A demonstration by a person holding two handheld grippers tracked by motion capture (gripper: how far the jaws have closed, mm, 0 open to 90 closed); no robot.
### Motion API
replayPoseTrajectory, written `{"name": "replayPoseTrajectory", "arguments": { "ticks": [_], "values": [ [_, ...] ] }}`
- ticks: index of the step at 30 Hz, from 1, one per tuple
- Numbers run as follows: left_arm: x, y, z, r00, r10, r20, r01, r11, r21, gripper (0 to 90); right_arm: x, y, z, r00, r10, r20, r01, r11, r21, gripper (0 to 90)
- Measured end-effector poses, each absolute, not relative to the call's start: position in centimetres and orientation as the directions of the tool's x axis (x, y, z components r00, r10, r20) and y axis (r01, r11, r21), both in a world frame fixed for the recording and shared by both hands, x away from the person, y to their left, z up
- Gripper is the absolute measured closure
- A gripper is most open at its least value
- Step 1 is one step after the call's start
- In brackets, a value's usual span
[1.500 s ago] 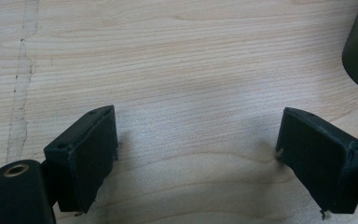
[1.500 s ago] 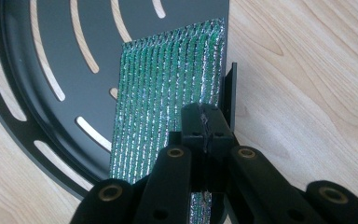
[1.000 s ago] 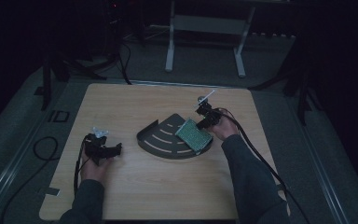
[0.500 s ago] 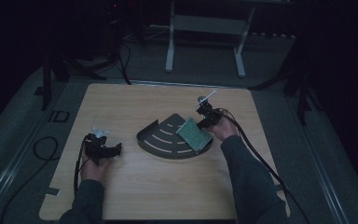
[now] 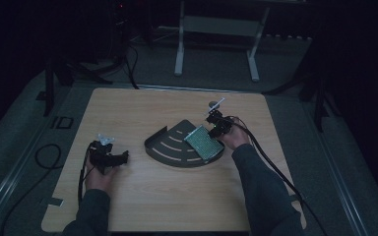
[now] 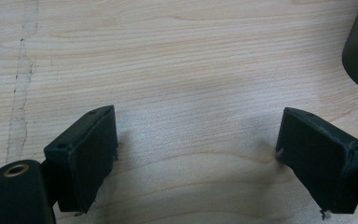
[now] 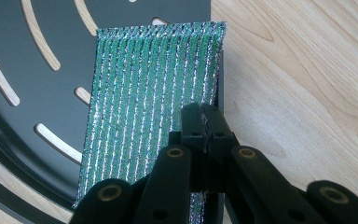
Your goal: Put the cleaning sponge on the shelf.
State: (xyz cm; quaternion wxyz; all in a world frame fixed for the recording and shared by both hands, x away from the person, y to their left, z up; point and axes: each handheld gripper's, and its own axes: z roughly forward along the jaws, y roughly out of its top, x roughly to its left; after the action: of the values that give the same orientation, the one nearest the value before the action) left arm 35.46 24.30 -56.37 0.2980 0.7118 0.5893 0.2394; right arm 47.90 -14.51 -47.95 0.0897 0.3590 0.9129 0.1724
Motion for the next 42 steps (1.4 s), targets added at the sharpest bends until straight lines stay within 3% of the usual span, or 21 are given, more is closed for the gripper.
{"name": "replayPoseTrajectory", "arguments": {
  "ticks": [24, 37, 42],
  "values": [
    [35.5, 24.3, -56.4, 0.191, 0.982, -0.010, 0.696, -0.128, 0.706, 12.9, 48.0, -14.8, -47.5, -0.718, 0.693, -0.065, 0.622, 0.681, 0.388, 82.4],
    [35.5, 24.3, -56.4, 0.191, 0.982, -0.010, 0.696, -0.128, 0.706, 12.9, 47.8, -14.6, -47.4, -0.722, 0.689, -0.064, 0.614, 0.681, 0.399, 84.0],
    [35.5, 24.3, -56.4, 0.191, 0.982, -0.010, 0.696, -0.128, 0.706, 12.9, 47.2, -15.5, -46.9, -0.717, 0.695, -0.059, 0.612, 0.667, 0.425, 77.6]
  ]
}}
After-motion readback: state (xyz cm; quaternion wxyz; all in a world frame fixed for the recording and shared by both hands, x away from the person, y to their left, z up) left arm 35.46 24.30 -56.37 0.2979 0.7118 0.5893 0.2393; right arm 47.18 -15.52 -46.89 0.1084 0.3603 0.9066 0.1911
